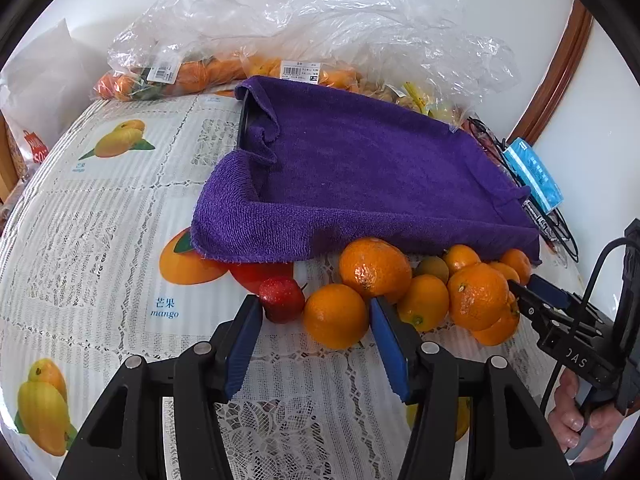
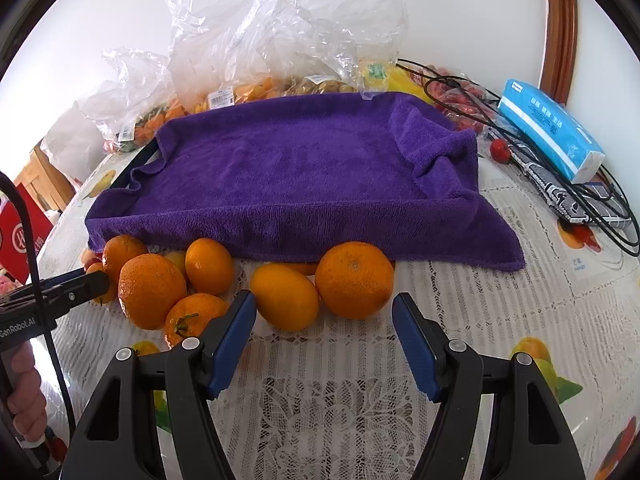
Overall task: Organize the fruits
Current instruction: 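Move the right tool toward the oranges and close on a large orange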
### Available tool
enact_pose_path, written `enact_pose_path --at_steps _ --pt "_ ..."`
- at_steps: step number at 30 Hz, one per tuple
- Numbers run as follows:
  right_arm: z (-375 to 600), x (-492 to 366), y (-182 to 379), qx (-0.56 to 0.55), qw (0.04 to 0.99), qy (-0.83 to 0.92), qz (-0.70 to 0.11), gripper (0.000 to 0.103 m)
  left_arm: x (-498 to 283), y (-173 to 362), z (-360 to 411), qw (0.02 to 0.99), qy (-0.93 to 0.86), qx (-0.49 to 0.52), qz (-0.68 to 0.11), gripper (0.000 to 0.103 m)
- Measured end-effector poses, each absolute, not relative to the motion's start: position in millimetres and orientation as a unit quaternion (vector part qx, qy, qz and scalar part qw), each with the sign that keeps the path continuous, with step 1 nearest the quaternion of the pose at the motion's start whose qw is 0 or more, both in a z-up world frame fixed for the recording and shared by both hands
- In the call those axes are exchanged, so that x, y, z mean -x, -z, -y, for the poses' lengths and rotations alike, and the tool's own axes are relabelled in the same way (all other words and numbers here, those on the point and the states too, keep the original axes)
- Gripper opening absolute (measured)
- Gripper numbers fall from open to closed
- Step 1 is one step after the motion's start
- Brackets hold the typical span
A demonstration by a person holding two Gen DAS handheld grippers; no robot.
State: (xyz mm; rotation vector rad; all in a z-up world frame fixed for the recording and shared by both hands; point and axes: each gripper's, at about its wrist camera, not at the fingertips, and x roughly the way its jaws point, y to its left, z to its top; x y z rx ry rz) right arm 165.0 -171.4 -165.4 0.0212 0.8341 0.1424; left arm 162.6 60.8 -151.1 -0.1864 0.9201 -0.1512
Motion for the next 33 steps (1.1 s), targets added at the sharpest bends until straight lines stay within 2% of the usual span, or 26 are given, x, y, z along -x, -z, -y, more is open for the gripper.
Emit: enact_pose_path --at_steps 5,12,17,21,33 --pt "173 -164 166 -0.005 0.91 -0.082 -0.407 0.065 -162 150 -57 0.894 0.072 0.073 -0.437 0.051" --pt "166 -155 169 0.023 0.905 -0.086 -0.416 0.048 -162 150 -64 0.887 0.084 0.099 -0.442 0.05" --pt "172 -154 174 0.004 0.906 -0.074 -0.418 0.047 -162 153 -63 0.884 0.085 0.098 -0.449 0.05" --pt "174 -152 173 -0.001 0.908 -0.074 -0.413 0.036 -159 152 -60 0.89 0.08 0.084 -0.441 0.048" --pt "194 -152 162 -0.025 0.92 -0.069 -0.385 0.035 -154 149 -65 0.886 0.059 0.094 -0.451 0.047"
